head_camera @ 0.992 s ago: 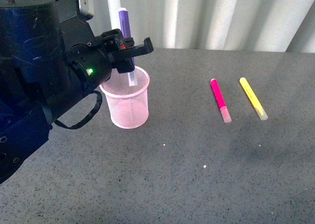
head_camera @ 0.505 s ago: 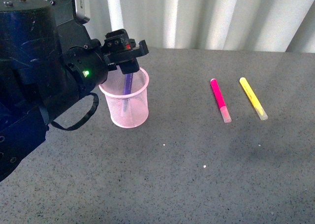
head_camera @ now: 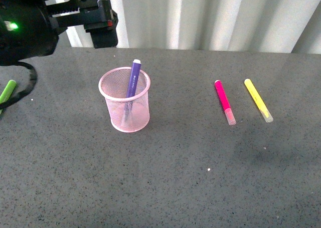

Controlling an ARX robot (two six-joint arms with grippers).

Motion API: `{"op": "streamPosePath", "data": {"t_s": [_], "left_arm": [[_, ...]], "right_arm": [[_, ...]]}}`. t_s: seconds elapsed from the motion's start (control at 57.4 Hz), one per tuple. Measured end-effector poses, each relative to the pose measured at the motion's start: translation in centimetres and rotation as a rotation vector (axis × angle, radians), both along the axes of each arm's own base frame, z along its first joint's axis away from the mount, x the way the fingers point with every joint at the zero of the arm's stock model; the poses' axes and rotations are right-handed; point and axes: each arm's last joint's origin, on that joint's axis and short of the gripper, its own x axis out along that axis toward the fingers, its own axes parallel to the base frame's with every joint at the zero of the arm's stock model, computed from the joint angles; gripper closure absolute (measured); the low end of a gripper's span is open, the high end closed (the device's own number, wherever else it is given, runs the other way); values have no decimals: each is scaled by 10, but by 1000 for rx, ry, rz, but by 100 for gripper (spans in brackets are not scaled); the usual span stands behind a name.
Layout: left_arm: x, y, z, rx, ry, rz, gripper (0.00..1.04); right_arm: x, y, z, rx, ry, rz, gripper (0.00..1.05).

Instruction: Insert purple and pink pens into pink cup

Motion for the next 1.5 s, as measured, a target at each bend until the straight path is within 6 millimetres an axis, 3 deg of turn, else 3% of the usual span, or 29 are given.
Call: {"op": "streamPosePath", "data": {"t_s": [0.122,0.209,0.313,0.383,0.435,0.557,0.871,1.254,1.497], "left_arm": [[-32,19,23,139,122,-74,7],[-51,35,34,163,95,-37,7],[-62,44,48,192,24,7,7],[-61,44,45,204,15,25,8],[-68,48,34,185,-139,188,23],[-88,58,33,134,-284,254,44],[-127,74,22,119,-293,255,101],[-156,89,6,117,-287,264,101],[-167,89,13,113,-312,265,101]], "right_arm": [[0,0,0,0,0,0,7],[0,0,0,0,0,0,7],[0,0,0,0,0,0,7],[0,0,0,0,0,1,7],[0,0,0,0,0,0,7],[0,0,0,0,0,-1,7],[0,0,0,0,0,0,7],[0,0,0,0,0,0,7],[0,0,0,0,0,0,7]]}}
